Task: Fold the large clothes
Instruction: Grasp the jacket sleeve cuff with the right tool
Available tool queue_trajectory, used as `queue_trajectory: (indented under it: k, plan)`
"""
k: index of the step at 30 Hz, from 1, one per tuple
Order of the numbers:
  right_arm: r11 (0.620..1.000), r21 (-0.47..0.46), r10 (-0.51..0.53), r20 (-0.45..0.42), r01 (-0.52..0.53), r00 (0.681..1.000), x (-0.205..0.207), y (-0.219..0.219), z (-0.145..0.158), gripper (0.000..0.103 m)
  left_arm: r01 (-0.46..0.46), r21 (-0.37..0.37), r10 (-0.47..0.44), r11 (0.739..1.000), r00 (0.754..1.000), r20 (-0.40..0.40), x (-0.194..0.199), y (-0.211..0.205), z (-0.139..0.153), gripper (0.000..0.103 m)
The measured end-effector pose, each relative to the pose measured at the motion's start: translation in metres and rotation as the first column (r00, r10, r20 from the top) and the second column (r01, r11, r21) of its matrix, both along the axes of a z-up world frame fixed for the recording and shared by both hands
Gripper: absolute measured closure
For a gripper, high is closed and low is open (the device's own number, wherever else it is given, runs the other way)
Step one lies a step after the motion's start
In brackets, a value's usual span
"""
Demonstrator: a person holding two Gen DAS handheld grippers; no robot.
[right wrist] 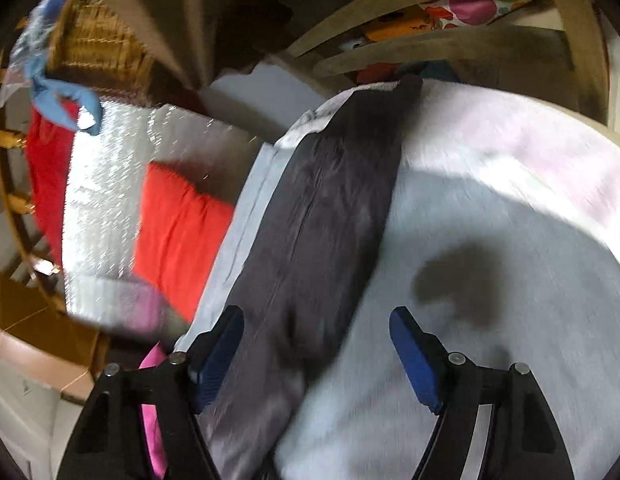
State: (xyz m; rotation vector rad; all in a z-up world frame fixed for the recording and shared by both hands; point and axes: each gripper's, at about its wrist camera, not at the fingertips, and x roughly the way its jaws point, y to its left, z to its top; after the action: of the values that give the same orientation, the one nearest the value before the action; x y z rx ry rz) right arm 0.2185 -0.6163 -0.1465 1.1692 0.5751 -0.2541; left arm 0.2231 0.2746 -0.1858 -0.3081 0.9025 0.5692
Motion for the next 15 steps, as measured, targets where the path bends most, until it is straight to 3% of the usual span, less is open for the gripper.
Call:
queue_trajectory:
  k: [4,5,6,7,8,9,11,15]
  plan:
    - [0.998,-0.051,-0.028,-0.028,0.027,0.999,0.028,-0.017,-0.005,0.025,0.001,-0.006,-0.001,1.0,1.0,0.02,-0.002,-0.004,-0.003,0.0]
    - [0.997,-0.068,-0.028,-0.051,0.025,0.998,0.037,-0.02,-0.005,0.029,0.002,-0.006,-0.002,1.0,1.0,0.022,-0.003,-0.004,-0.002,0.0]
    - [0.996,-0.088,-0.02,-0.09,0.012,0.996,0.047,-0.021,-0.006,0.038,0.002,-0.007,-0.002,1.0,1.0,0.026,-0.004,-0.006,-0.001,0.0]
    - [0.994,-0.111,-0.01,-0.134,-0.005,0.991,0.059,-0.021,-0.007,0.07,0.001,-0.006,-0.001,1.0,1.0,0.031,-0.004,-0.009,-0.001,0.0]
    - [0.99,-0.142,-0.006,-0.17,-0.019,0.985,0.065,-0.018,-0.003,0.086,0.001,-0.007,-0.001,1.0,0.999,0.036,-0.001,-0.006,-0.003,0.0]
    - [0.977,-0.209,0.004,-0.194,-0.046,0.981,0.073,-0.011,0.01,0.088,0.001,-0.007,-0.001,1.0,0.999,0.037,0.0,-0.007,-0.003,0.0]
    - [0.928,-0.356,0.04,-0.197,-0.109,0.98,0.086,0.013,0.045,0.093,0.001,-0.004,-0.001,1.0,0.999,0.043,0.001,-0.011,-0.003,0.0]
    - [0.775,-0.591,0.173,-0.14,-0.223,0.975,0.105,0.098,0.136,0.094,0.001,-0.009,-0.001,1.0,0.998,0.055,-0.004,-0.005,-0.003,0.0]
